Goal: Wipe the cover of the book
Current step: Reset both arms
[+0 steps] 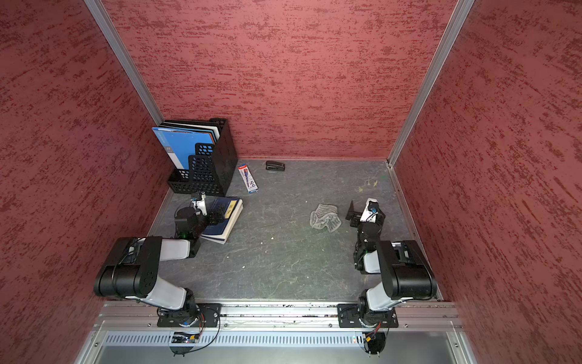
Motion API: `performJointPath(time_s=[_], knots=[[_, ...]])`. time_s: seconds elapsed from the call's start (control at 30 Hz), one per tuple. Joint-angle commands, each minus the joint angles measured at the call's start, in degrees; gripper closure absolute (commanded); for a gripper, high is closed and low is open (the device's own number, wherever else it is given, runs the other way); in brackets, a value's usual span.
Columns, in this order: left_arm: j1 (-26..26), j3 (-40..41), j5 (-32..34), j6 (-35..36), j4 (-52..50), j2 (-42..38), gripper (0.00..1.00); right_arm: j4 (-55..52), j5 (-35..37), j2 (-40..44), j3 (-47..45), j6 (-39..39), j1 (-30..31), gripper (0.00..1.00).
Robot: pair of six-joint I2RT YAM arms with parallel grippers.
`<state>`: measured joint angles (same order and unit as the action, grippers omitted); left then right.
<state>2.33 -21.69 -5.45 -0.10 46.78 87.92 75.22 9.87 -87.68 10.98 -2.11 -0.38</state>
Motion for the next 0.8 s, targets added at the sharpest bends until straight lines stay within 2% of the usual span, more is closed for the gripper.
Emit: performJointPath(time_s=[0.0, 0.77], knots=[[-0.15, -0.17, 1.2, 0.88, 4.12, -0.04, 0.0, 1.16, 0.09, -0.39, 0.97, -0.02, -0.3, 0.01], [-0.06, -0.24, 1.17, 0.8, 3.84, -0.16, 0.0, 1.07, 0.04, -0.32, 0.99, 0.0, -0.32, 0.01]])
